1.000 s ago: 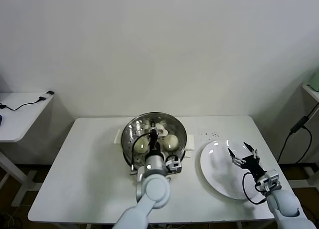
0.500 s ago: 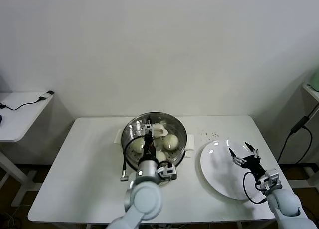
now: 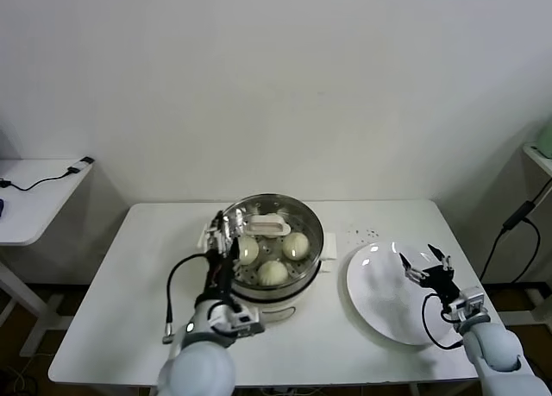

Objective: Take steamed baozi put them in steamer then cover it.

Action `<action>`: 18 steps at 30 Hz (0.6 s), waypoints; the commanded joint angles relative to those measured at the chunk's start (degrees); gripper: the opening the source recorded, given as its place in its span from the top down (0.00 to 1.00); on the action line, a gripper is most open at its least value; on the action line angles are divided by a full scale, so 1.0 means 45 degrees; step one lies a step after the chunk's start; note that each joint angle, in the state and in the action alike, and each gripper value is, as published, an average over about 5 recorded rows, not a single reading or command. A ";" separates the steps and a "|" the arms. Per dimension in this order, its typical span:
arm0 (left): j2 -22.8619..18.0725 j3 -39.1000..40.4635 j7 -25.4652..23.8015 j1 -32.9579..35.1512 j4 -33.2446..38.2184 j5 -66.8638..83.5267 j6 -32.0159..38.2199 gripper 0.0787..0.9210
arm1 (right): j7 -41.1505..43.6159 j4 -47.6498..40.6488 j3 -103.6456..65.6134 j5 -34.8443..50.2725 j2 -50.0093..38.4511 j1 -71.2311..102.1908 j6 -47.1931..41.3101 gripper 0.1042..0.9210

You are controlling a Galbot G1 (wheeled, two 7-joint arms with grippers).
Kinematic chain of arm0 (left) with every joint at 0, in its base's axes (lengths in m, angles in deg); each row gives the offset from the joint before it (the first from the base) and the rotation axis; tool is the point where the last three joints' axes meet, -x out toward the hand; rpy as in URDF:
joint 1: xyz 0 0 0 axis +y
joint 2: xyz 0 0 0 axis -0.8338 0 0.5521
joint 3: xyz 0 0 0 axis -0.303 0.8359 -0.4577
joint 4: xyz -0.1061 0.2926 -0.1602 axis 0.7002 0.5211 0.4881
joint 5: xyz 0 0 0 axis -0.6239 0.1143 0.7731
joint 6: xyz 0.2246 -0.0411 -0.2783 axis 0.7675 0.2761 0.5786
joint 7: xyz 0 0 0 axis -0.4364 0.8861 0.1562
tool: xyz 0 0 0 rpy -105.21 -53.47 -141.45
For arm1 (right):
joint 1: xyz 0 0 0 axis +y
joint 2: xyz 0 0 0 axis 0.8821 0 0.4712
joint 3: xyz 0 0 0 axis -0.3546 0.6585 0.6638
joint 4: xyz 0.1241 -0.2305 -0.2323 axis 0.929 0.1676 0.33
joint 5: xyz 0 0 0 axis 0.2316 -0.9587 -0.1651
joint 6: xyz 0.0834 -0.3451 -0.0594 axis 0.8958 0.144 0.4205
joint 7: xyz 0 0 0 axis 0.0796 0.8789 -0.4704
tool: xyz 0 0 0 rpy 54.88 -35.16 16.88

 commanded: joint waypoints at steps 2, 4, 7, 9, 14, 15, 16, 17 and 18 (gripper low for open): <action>0.0191 -0.5733 0.4942 0.3687 0.0765 0.9022 0.8053 0.12 | -0.0251 0.1064 -0.0187 0.0055 0.0233 0.0473 -0.0237 0.12; -0.0195 -0.6822 0.4892 0.3961 0.0516 1.0597 0.8980 0.12 | -0.0249 0.1293 -0.0211 -0.0013 0.0367 0.0634 -0.0189 0.12; -0.0917 -0.8231 0.4291 0.4352 -0.0013 1.2910 0.9990 0.12 | -0.0232 0.1572 -0.0248 -0.0117 0.0619 0.0836 -0.0140 0.12; -0.1429 -0.9021 0.3675 0.4543 -0.0524 1.4376 1.0441 0.12 | -0.0214 0.1742 -0.0280 -0.0160 0.0799 0.0962 -0.0128 0.12; -0.2392 -1.0103 0.2711 0.4816 -0.1728 1.7027 1.0760 0.12 | -0.0178 0.2130 -0.0422 -0.0159 0.1152 0.1270 -0.0162 0.12; -0.2534 -1.0187 0.2609 0.4850 -0.1907 1.7223 1.0767 0.12 | -0.0153 0.2197 -0.0466 -0.0146 0.1215 0.1331 -0.0154 0.12; -0.2700 -1.0262 0.2510 0.4875 -0.2096 1.7357 1.0774 0.12 | -0.0127 0.2251 -0.0506 -0.0134 0.1273 0.1389 -0.0129 0.12; -0.2831 -1.0303 0.2464 0.4884 -0.2251 1.7428 1.0779 0.12 | -0.0101 0.2294 -0.0543 -0.0106 0.1325 0.1441 -0.0103 0.12; -0.2964 -1.0329 0.2406 0.4883 -0.2395 1.7445 1.0801 0.12 | -0.0078 0.2333 -0.0577 -0.0027 0.1382 0.1493 -0.0077 0.12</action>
